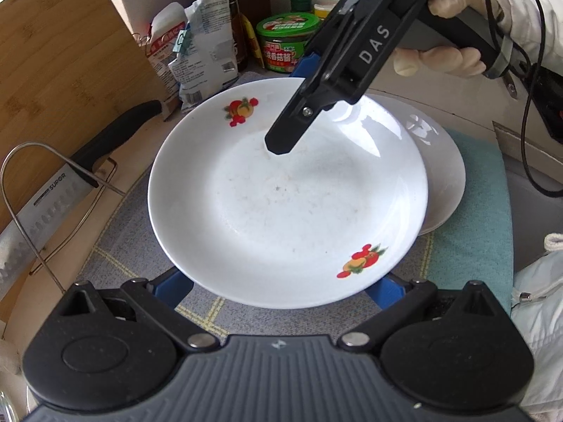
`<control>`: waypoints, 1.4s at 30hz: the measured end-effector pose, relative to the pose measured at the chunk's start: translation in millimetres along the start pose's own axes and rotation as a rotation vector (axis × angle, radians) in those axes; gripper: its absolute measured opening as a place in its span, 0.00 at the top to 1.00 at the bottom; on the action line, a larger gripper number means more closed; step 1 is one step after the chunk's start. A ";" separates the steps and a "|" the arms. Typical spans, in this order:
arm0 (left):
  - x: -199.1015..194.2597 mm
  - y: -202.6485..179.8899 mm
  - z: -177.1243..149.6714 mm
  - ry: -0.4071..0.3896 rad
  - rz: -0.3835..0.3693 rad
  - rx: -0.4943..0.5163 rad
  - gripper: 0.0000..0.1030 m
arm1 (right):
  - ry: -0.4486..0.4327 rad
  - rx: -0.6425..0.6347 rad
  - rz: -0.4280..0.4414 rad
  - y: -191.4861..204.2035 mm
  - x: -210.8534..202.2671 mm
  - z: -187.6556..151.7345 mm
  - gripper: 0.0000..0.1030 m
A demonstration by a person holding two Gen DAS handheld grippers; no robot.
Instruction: Organize plates and bowls
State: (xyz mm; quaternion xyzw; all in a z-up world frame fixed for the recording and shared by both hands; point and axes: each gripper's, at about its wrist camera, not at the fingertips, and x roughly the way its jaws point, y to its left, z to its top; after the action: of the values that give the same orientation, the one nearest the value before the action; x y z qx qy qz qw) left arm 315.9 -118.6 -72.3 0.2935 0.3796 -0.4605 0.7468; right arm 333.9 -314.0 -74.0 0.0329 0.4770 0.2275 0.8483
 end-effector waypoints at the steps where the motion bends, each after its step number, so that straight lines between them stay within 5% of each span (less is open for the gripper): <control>1: 0.5 -2.1 1.8 -0.001 -0.005 0.008 0.01 | -0.002 0.008 -0.004 -1.1 -2.7 -2.4 0.24; 24: 19.2 -36.9 38.8 -0.034 -0.127 0.194 0.01 | -0.087 0.171 -0.158 -22.0 -69.1 -70.1 0.24; 42: 42.3 -33.4 43.6 0.004 -0.166 0.240 0.01 | -0.081 0.243 -0.180 -40.0 -60.3 -93.7 0.24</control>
State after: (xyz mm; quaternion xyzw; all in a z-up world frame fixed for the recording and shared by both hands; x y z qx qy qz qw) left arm 310.6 -186.1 -87.1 0.3492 0.3462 -0.5620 0.6651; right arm 244.3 -390.0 -87.9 0.1017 0.4676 0.0896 0.8735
